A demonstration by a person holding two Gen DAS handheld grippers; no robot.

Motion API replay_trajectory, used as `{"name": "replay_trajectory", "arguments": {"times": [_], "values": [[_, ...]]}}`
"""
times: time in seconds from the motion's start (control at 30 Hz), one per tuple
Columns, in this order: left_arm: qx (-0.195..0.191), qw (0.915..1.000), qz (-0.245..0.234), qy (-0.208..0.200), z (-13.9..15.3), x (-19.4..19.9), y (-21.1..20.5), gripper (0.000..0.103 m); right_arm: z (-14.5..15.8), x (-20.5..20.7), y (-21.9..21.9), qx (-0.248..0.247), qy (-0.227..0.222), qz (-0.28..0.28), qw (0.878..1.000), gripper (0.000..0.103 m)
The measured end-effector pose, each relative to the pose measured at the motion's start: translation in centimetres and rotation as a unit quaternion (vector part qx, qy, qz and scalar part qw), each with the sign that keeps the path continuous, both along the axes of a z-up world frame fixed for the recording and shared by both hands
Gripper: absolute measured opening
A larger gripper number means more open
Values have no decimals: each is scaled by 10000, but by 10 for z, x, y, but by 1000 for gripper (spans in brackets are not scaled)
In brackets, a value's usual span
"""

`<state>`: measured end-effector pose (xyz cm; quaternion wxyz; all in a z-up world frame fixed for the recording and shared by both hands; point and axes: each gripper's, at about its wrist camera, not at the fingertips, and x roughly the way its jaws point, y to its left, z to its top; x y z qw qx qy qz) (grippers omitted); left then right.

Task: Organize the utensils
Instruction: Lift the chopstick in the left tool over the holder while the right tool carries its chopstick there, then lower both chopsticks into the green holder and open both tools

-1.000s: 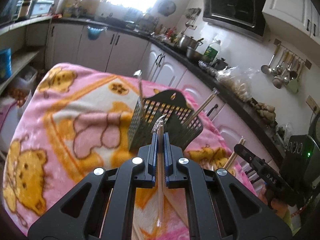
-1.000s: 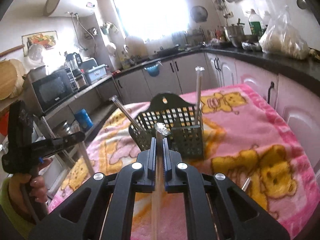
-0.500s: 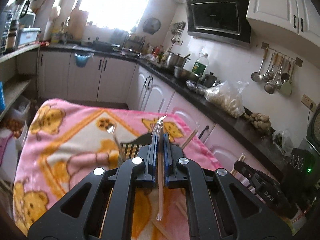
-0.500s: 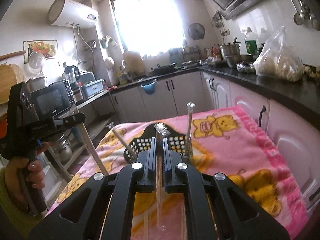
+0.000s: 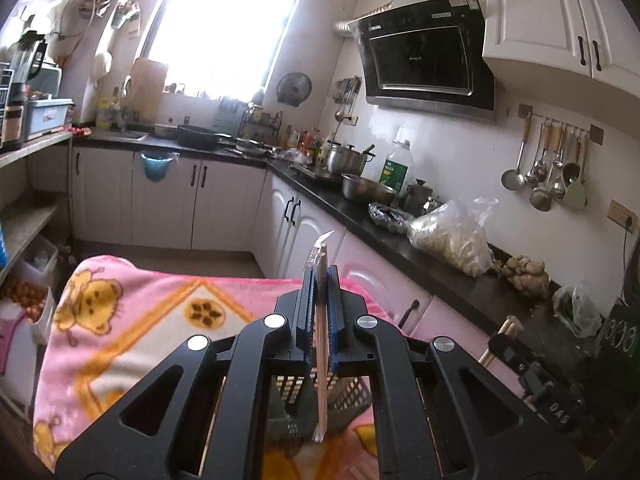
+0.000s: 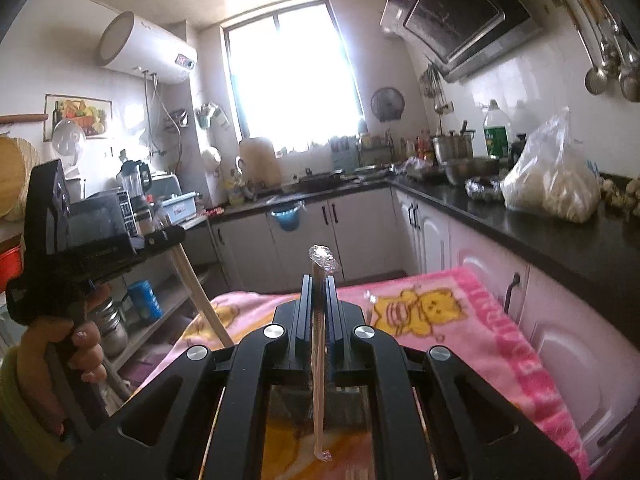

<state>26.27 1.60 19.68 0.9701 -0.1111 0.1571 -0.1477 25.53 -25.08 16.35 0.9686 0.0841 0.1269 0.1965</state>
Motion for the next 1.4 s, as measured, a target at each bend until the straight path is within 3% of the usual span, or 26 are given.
{"name": "replay_trajectory", "arguments": {"times": [0.23,0.57,0.97,1.4], "values": [[-28,9999,115,-42,-7,20,-1,1,15,23,4,44,-317,-110,9994,6],[-75,9998,155,50,-33,45,-4,1,14,53,14,76,-567,-308,9979,6],[-77,9995,66,312,-74,63,-9,1,-16,78,25,-41,-471,-499,9976,6],[35,9990,16,449,-103,66,-11,1,-58,95,22,183,-108,-612,9979,6]]}}
